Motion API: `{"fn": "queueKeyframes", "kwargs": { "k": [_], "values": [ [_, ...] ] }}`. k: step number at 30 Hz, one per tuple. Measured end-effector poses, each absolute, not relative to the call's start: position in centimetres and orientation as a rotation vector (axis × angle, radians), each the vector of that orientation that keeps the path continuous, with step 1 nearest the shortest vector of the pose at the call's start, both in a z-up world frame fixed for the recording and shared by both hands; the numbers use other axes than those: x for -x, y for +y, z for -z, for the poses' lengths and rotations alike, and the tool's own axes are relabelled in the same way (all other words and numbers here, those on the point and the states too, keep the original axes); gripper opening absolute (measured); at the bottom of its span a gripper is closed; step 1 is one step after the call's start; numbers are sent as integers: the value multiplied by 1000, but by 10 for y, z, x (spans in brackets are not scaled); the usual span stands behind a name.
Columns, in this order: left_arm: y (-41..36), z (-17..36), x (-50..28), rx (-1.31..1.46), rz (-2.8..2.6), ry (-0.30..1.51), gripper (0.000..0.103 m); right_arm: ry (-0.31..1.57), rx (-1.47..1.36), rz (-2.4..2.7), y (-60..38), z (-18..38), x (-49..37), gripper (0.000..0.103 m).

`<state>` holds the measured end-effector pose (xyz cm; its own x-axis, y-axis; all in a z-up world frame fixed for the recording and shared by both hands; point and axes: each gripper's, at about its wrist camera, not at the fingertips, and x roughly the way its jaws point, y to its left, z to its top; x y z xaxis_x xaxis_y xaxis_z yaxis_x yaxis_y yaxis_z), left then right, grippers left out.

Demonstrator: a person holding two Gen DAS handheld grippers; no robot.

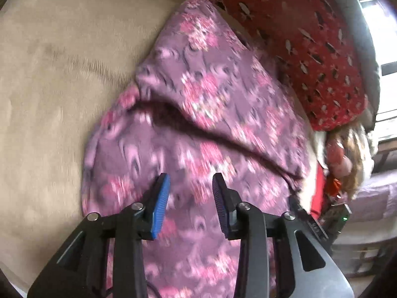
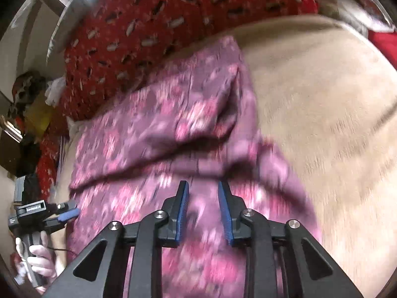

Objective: Fold small clothes

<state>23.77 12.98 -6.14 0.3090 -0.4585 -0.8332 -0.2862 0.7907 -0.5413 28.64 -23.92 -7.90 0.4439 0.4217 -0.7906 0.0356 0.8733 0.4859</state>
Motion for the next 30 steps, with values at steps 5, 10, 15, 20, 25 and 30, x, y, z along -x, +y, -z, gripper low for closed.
{"fn": "queueKeyframes", "kwargs": {
  "k": [5,10,15,20,25,30],
  "values": [
    [128,69,-189,620,118,1366,33,1203,-323,-285,-233,69,-227,37],
    [120,66,-147,588,124,1402,33,1225,-312,-306,-231,67,-160,49],
    [119,65,-115,568,128,1452,33,1204,-318,-255,-221,66,-120,68],
    [152,47,-88,646,141,1418,33,1196,-349,-266,-230,44,-103,67],
    [196,48,-60,693,70,1399,35,1114,-418,-183,-276,23,-76,68],
    [206,70,-36,747,79,1448,35,1153,-480,-148,-309,39,-47,69]
  ]
}}
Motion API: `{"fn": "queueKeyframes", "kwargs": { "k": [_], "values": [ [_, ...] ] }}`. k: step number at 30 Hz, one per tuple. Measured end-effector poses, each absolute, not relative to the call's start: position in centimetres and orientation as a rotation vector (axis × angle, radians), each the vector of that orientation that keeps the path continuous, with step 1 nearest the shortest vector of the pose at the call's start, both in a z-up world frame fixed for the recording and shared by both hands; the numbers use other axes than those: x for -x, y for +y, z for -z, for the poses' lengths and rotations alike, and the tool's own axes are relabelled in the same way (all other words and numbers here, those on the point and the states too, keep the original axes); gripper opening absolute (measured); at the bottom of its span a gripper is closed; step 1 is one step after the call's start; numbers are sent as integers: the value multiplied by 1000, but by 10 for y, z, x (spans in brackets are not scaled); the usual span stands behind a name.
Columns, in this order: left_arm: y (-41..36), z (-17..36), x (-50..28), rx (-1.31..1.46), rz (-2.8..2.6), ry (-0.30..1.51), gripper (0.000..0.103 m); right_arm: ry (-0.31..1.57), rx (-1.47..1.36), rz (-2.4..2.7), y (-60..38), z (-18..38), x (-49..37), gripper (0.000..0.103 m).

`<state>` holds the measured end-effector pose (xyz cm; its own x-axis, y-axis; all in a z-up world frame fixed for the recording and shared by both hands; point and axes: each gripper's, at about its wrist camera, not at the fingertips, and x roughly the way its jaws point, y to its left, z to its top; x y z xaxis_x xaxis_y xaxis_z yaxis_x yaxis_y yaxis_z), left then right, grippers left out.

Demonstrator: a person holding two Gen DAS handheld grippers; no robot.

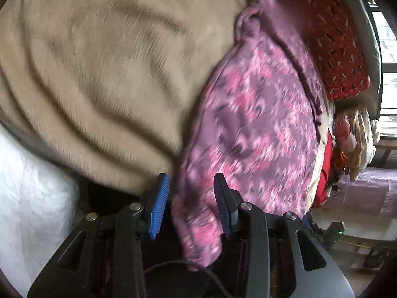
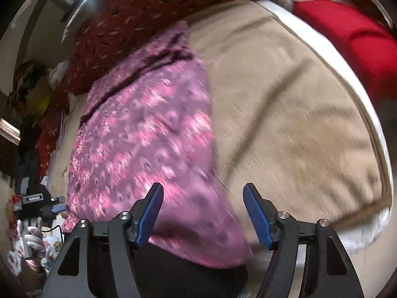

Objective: Fold small clothes

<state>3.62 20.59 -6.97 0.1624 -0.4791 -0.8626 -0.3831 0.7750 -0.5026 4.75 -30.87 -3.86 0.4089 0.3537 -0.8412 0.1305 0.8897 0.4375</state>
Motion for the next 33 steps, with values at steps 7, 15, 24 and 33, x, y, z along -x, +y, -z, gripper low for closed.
{"fn": "queueKeyframes", "kwargs": {
  "k": [7,15,24,33],
  "values": [
    [193,74,-19,757,174,1477,50,1170,-659,-261,-307,74,-18,69],
    [168,62,-14,582,205,1468,12,1148,-691,-397,-295,78,-13,16],
    [170,30,-23,710,364,1386,2,985,-700,-512,-284,34,-14,12],
    [190,-4,-56,905,407,1216,2,869,-809,-576,-284,1,-45,13]
  ]
}}
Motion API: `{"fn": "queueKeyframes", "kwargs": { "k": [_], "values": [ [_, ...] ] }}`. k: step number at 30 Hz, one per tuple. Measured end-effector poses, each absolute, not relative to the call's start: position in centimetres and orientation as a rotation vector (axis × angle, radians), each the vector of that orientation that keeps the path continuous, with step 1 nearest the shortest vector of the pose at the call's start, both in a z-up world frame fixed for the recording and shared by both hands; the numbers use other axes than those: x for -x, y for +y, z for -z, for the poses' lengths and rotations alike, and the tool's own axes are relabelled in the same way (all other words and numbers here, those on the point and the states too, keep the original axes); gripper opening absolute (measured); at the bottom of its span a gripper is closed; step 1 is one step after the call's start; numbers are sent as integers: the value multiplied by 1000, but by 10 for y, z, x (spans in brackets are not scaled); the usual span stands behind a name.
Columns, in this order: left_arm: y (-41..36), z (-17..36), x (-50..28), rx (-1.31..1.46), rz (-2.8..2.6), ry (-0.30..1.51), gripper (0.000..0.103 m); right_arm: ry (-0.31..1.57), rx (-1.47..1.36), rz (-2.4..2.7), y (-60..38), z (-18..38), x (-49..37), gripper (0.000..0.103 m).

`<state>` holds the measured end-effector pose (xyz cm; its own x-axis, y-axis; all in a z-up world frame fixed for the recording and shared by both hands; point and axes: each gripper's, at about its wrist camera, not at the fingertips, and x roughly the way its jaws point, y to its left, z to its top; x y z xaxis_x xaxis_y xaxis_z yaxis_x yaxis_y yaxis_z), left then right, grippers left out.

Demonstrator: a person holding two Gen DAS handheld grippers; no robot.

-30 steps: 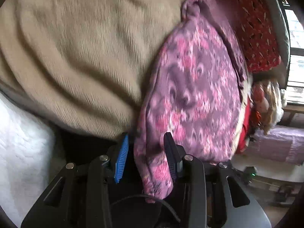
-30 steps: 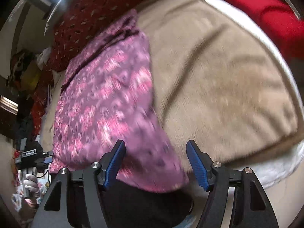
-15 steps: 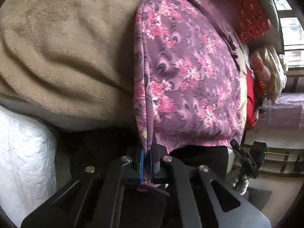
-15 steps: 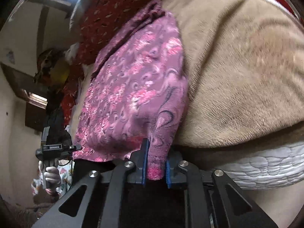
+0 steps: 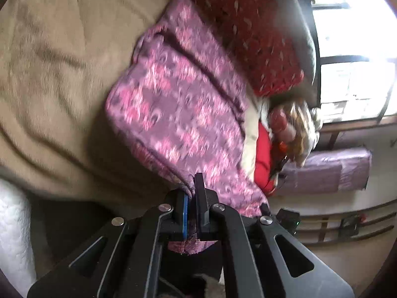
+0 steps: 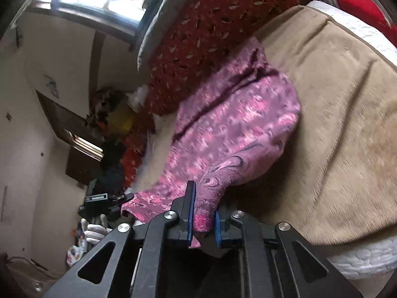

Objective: Fold small clothes

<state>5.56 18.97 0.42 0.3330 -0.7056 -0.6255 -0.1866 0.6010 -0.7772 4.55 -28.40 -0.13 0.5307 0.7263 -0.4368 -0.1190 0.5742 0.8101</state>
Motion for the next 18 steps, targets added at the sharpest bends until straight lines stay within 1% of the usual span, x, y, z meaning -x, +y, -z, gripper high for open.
{"fn": "queueKeyframes", "kwargs": {
  "k": [9,18],
  "values": [
    [203,-2,-116,989,327,1156,2,809,-858,-568,-293,-8,-107,12],
    [210,-18,-227,997,272,1075,2,773,-968,-532,-300,5,-225,12]
  ]
}}
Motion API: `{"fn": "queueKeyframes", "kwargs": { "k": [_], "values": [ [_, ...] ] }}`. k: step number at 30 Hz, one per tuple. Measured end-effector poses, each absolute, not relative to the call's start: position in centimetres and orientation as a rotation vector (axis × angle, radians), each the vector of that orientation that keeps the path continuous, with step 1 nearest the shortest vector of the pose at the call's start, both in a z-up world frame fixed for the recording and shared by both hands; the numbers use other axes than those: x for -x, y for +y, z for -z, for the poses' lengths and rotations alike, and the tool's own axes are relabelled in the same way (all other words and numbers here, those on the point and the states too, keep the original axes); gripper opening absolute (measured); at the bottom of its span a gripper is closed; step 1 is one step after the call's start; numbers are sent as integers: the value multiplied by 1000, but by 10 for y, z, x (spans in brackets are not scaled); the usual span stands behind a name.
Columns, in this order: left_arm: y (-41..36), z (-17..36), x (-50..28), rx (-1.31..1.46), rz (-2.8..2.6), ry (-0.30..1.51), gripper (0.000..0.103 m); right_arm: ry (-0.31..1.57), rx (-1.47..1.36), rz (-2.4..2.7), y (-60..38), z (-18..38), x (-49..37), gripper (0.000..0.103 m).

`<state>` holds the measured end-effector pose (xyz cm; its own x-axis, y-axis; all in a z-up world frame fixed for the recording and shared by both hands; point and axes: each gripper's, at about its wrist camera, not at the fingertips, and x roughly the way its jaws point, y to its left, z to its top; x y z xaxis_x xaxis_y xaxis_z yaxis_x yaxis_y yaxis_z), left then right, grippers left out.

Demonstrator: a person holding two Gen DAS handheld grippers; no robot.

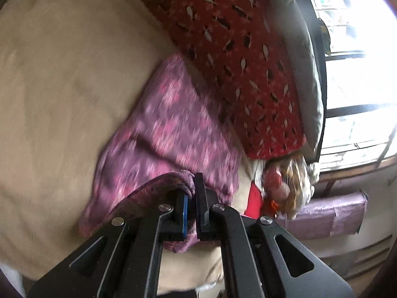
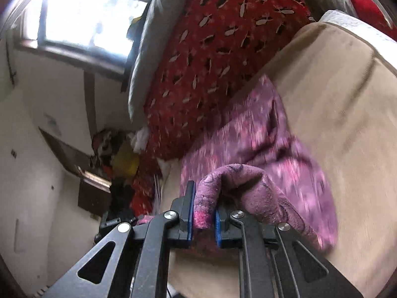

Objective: Fold small clothes

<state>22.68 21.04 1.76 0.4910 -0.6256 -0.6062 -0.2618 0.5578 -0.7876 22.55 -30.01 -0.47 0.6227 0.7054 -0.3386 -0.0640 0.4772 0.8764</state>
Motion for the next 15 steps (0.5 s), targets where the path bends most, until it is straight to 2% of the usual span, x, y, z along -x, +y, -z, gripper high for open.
{"fn": "queueKeyframes", "kwargs": {
  "k": [10,15],
  "values": [
    [215,6,-367,982,152,1100,2,781,-1058,-411,-301,40,-356,12],
    [211,37,-407,962,78,1187,2,950,-1062,-329,-292,72,-406,18]
  ]
}}
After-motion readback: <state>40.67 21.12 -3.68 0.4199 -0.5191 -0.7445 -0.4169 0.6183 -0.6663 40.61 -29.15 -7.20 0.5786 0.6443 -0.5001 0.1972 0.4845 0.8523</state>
